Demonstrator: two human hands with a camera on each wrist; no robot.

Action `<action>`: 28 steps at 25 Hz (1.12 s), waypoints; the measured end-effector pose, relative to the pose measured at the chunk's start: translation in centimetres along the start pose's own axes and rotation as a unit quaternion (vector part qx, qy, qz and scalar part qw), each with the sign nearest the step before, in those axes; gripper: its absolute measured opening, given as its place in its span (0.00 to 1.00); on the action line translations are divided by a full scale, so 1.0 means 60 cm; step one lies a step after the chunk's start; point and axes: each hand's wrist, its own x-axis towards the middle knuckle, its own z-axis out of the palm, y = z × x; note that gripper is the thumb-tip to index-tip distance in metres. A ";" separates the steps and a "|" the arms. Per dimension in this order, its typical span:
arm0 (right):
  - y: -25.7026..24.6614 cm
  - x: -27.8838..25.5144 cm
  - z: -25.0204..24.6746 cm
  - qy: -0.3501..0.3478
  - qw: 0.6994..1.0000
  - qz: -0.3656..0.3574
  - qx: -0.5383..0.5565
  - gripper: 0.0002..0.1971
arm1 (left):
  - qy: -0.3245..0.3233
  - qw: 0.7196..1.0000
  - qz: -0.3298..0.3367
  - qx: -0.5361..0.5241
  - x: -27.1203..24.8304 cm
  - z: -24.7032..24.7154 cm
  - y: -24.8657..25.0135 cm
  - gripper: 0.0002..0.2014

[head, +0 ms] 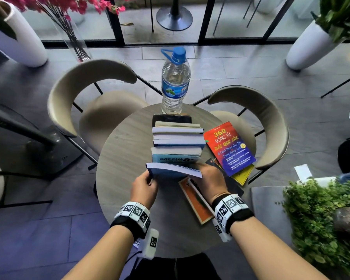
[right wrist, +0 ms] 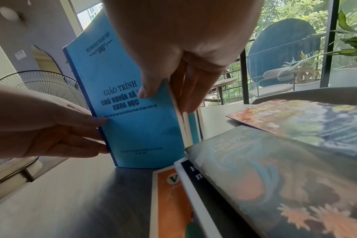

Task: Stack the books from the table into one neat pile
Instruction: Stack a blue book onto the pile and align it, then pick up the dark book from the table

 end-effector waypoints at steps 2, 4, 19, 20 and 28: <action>0.011 -0.001 0.005 0.008 1.000 0.003 -0.011 0.14 | -0.005 1.000 0.008 0.002 -0.004 0.005 0.007 0.12; 0.017 -0.001 0.008 0.030 0.999 0.014 -0.029 0.12 | -0.014 1.000 0.004 -0.011 -0.002 0.012 0.006 0.05; 0.026 0.007 -0.003 0.001 0.993 0.103 0.053 0.20 | -0.023 0.991 -0.028 -0.126 0.003 0.036 -0.017 0.34; 0.030 0.006 -0.002 -0.013 0.992 0.110 0.067 0.21 | -0.022 0.991 -0.048 -0.121 0.002 0.038 -0.020 0.39; 0.112 -0.015 -0.067 -0.194 0.964 0.158 0.089 0.29 | -0.008 0.984 -0.178 -0.024 -0.028 0.036 0.001 0.20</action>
